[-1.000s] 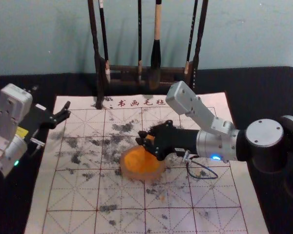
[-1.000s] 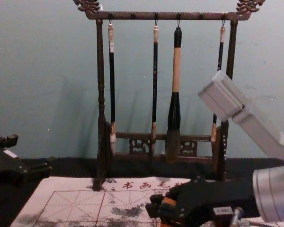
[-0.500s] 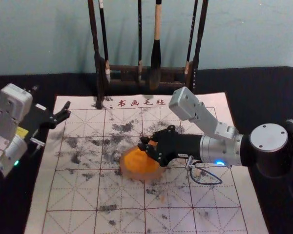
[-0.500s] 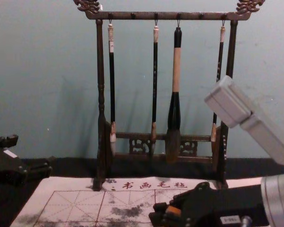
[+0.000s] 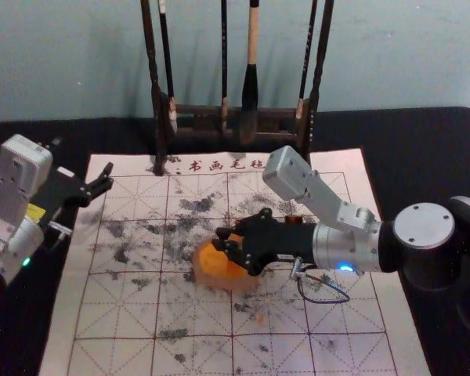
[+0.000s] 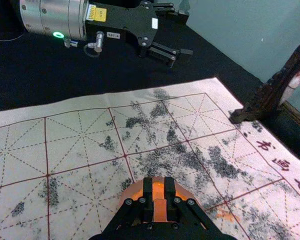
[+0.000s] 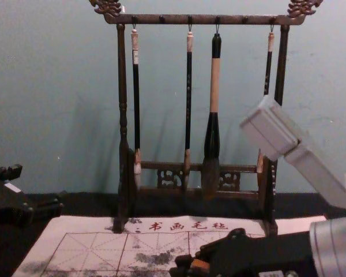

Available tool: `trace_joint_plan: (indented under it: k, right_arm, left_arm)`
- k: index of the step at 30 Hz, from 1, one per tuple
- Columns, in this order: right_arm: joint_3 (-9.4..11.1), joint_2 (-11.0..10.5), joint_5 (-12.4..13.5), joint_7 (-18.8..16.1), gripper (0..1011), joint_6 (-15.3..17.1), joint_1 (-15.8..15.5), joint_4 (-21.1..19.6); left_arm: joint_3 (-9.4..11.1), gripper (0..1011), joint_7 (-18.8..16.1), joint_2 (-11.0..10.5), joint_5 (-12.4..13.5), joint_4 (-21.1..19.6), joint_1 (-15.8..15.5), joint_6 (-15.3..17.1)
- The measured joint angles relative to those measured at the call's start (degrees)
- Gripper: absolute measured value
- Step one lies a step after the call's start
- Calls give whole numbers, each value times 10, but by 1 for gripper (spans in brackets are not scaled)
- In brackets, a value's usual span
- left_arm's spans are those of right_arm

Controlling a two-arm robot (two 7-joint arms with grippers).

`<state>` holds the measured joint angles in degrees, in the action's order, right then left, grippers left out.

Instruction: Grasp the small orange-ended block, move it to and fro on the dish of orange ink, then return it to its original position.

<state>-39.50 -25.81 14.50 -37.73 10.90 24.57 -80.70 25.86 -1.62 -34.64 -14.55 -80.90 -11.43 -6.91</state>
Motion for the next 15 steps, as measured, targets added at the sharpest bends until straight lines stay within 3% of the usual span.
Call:
trace_joint_plan:
  k: [15]
  right_arm:
    - [-11,21,-2,0,111,1,15,21]
  left_arm:
    - [0,1001,0,0,0,0,0,0]
